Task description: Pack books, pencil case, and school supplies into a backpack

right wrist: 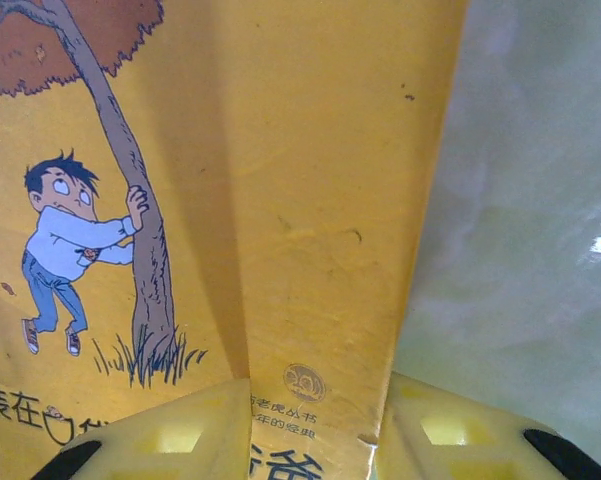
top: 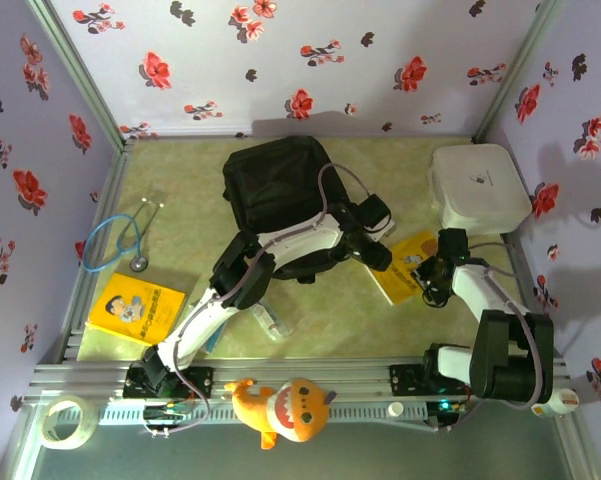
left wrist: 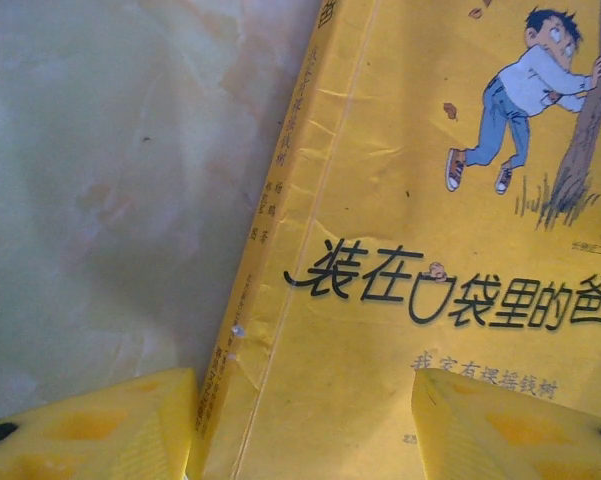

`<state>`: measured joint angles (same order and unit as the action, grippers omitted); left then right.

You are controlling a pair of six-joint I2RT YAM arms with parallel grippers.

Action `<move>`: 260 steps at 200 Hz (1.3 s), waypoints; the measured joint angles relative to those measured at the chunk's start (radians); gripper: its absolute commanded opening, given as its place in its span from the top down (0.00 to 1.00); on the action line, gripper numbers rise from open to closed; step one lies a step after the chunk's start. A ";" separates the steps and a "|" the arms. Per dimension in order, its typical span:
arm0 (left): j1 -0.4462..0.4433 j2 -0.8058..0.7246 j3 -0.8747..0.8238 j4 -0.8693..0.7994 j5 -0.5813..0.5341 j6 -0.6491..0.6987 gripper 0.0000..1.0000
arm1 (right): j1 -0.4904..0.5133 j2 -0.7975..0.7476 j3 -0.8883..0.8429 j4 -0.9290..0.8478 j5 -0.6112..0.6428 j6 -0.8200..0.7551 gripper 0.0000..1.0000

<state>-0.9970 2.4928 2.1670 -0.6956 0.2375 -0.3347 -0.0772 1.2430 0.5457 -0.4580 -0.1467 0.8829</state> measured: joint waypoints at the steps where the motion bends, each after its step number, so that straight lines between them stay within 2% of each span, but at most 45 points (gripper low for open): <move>1: 0.000 0.001 0.000 0.000 0.000 0.000 0.41 | 0.000 0.000 0.000 0.001 0.000 0.000 0.66; 25: 0.002 0.013 0.020 -0.015 0.008 -0.010 0.38 | -0.004 0.014 -0.001 0.025 -0.024 0.000 0.66; 81: 0.017 0.040 0.074 -0.060 0.050 -0.027 0.41 | -0.013 0.023 -0.013 0.075 -0.063 0.000 0.65; 153: 0.087 0.022 0.074 -0.066 0.208 -0.100 0.58 | -0.013 0.023 -0.049 0.194 -0.107 0.031 0.65; 206: 0.077 -0.089 0.003 -0.005 0.261 -0.133 0.62 | 0.009 0.031 -0.065 0.264 -0.166 0.056 0.65; 260: 0.071 -0.107 -0.013 0.011 0.233 -0.138 0.63 | 0.020 0.063 -0.060 0.293 -0.179 0.071 0.66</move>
<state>-0.9264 2.3856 2.1536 -0.6846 0.4709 -0.4732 -0.0570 1.3060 0.4854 -0.1650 -0.3252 0.9539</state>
